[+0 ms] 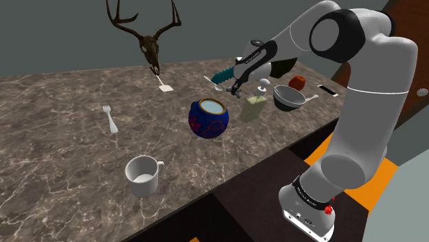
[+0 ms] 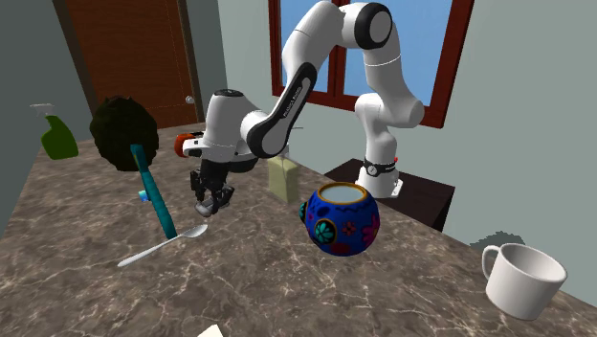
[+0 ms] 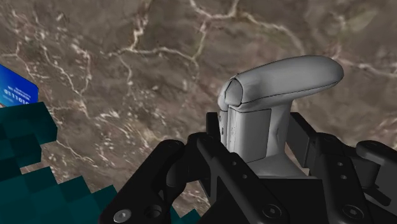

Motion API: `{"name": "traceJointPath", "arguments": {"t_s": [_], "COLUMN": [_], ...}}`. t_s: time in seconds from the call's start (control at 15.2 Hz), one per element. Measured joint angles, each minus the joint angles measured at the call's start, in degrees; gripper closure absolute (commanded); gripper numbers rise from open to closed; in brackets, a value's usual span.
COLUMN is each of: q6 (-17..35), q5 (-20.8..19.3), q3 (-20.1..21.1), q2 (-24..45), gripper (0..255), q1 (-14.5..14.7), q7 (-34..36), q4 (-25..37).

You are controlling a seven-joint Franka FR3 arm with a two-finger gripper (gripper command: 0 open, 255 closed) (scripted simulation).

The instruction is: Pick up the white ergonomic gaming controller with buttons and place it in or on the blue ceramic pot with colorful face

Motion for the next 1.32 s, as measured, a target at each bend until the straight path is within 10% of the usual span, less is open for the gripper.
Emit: {"name": "traceJointPath", "arguments": {"t_s": [1.32], "q6": [-11.6], "q5": [-2.6], "q3": [-1.8], "q2": [-9.7], "gripper": [255], "q1": [1.6], "q7": [0.6], "q4": [2.1]}}
